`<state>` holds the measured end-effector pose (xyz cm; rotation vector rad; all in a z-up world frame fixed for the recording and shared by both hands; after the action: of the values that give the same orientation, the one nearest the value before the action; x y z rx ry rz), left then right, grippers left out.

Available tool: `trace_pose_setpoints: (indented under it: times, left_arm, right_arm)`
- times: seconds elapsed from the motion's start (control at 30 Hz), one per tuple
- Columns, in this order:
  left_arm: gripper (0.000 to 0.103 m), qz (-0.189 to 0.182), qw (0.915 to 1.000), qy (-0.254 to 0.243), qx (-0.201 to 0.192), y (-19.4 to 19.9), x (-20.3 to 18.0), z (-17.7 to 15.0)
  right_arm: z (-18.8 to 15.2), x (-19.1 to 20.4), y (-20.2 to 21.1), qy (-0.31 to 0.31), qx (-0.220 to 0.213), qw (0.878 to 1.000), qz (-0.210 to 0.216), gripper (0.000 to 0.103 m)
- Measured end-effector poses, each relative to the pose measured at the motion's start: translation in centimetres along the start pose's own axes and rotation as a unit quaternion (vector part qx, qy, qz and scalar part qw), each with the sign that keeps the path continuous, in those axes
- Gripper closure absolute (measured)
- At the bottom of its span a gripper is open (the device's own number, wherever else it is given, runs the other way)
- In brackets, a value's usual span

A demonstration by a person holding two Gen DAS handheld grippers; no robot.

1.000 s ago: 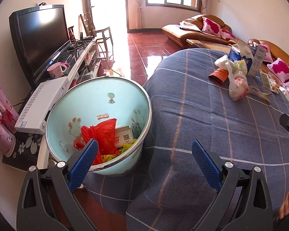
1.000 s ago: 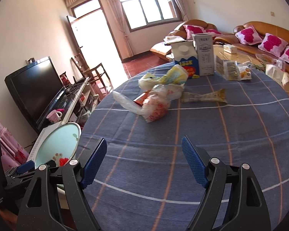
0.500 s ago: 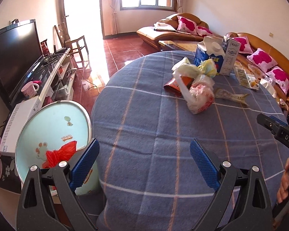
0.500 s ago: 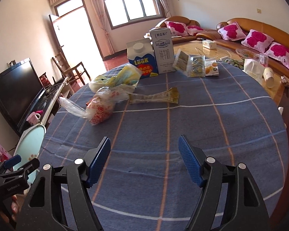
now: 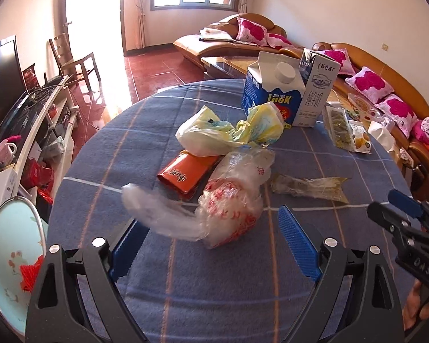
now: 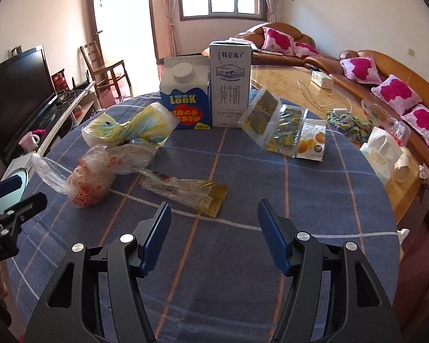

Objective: Collect trash
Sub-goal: 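Grasp the clear red-printed plastic bag with the left tool while the right tool grasps the clear wrapper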

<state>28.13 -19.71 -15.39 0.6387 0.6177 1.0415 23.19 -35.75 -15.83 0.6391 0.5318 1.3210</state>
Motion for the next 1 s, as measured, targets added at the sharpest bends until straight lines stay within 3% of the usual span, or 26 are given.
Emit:
trace_pose_setpoints:
  times: [0.17,0.3,0.47,0.63,0.83,0.93,1.0]
  left_arm:
    - [0.049,-0.004,0.9988,0.007,0.049,-3.2,-0.6,-0.9]
    - [0.065,-0.010,0.9992,0.002,0.039,-2.9,-0.4,-1.4]
    - [0.066,-0.017,0.9996,-0.023,0.008,1.7,-0.3,-1.9]
    - [0.065,-0.025,0.9997,-0.003,-0.008,6.6,2.0,-3.4]
    - [0.065,0.021,0.9981,0.055,-0.018,9.7,7.9,-5.1]
    - [0.065,0.048,0.9956,0.075,-0.028,10.9,10.4,-5.2]
    - [0.064,0.052,0.9944,0.085,-0.035,11.5,11.4,-5.2]
  right_arm:
    - [-0.8,-1.1,0.3,-0.020,0.006,1.000,0.004,0.040]
    - [-1.7,-1.5,0.8,-0.021,0.010,1.000,0.009,0.040]
    - [-1.4,-1.0,1.2,-0.002,0.008,1.000,0.016,0.040]
    - [0.0,0.3,0.1,0.033,0.006,0.998,0.054,0.040]
    - [1.9,3.4,-2.3,0.135,0.005,0.988,0.076,0.040]
    - [1.7,4.7,-4.5,0.163,0.043,0.980,0.109,0.040]
    - [1.3,5.2,-6.0,0.188,0.058,0.976,0.097,0.039]
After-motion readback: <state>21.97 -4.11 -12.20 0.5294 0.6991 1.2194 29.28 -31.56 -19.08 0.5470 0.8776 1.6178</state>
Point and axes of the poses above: each gripper's, at about its wrist camera, not at the fingertips, and y roughly against the way its jaws point, x to its left, z to its top, the point moved 6 cm from there along -y, roughly the way its jaws point, and after that the axes turned 7 degrees about -z, right-handed, at the moved point
